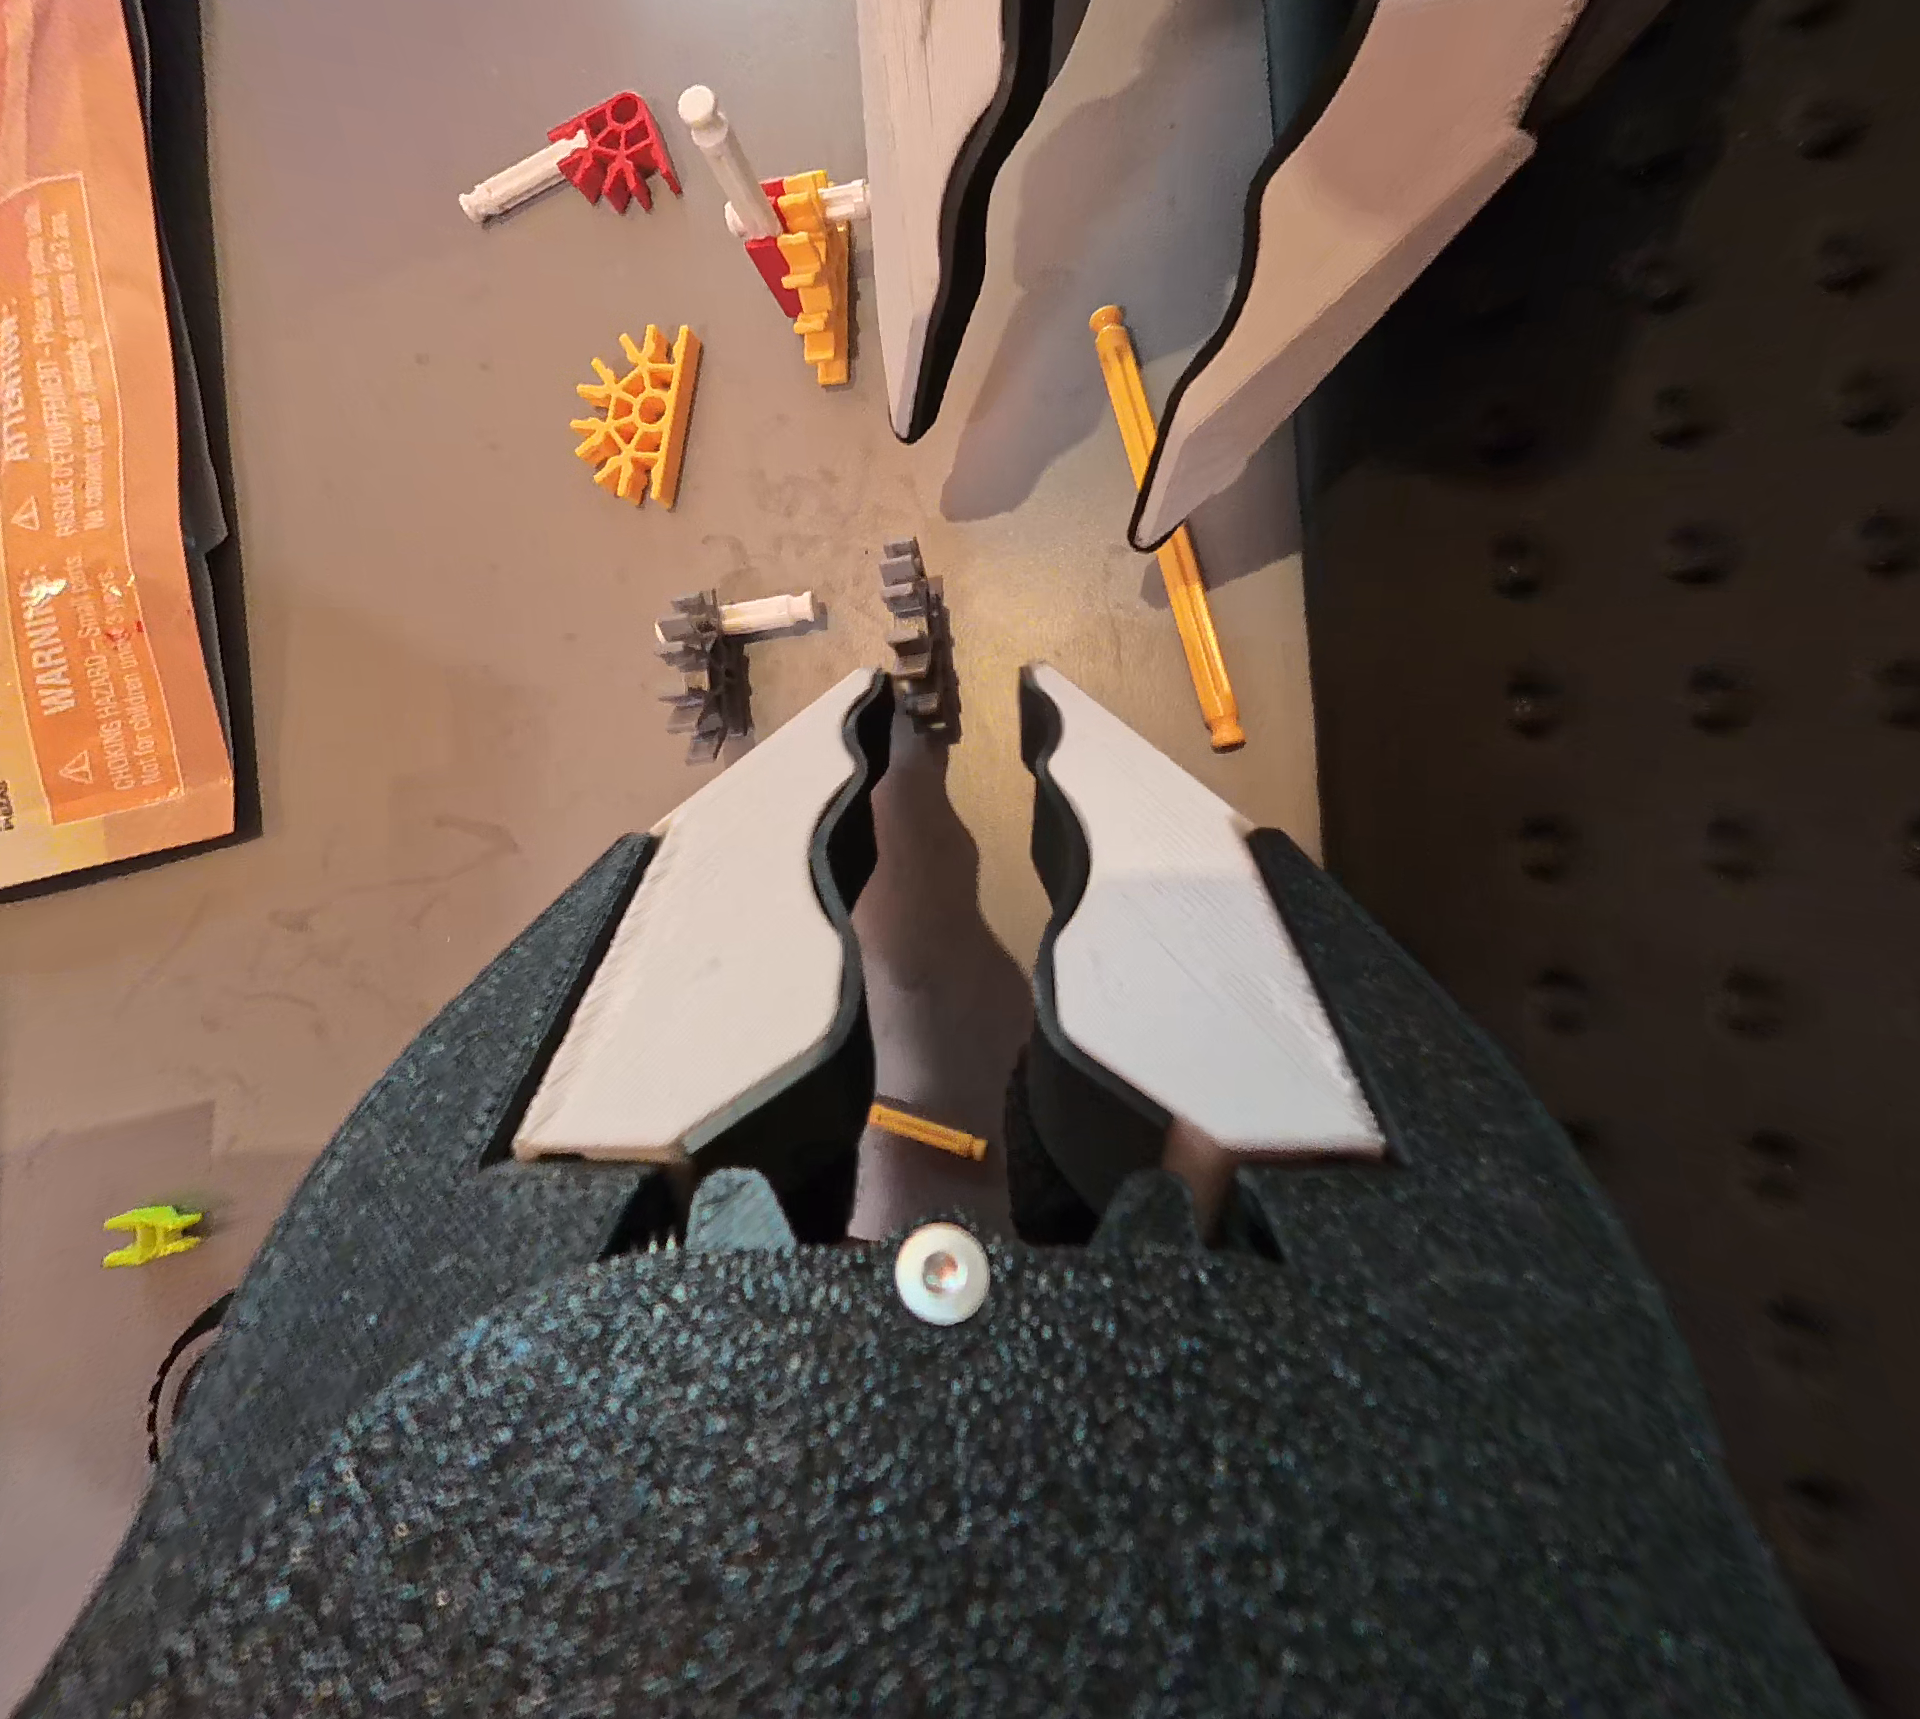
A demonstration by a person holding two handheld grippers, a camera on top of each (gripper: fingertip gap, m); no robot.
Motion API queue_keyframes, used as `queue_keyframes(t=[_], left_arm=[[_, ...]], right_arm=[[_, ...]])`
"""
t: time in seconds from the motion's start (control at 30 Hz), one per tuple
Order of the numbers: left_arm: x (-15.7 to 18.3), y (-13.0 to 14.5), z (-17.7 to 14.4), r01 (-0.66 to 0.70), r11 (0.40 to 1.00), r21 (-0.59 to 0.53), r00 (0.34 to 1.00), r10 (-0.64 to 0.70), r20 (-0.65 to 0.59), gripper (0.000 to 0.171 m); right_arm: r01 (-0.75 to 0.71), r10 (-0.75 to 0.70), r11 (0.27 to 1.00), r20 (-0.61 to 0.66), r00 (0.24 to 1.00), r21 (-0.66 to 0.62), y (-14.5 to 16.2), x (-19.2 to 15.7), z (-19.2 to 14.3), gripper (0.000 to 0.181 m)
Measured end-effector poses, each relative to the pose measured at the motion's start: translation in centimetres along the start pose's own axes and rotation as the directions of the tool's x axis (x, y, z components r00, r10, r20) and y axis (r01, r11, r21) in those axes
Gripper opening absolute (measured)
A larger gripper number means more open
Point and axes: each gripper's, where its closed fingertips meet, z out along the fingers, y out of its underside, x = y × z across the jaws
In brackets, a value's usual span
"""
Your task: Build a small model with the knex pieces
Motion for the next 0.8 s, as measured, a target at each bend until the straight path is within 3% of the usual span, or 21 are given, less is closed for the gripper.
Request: queue_keyframes(t=[0.07,0.8], left_arm=[[-0.37,0.11,0.16,-0.002,1.000,-0.010,1.000,0.002,0.025,0.015],[-0.89,0.20,0.06,0.000,1.000,-0.020,0.999,0.001,0.045,0.006]], right_arm=[[0.000,0.000,1.000,0.000,1.000,0.001,-0.01,-0.01,-0.02,0.038],[0.001,-0.002,1.000,0.002,1.000,0.008,-0.07,-0.03,-0.10,0.038]])
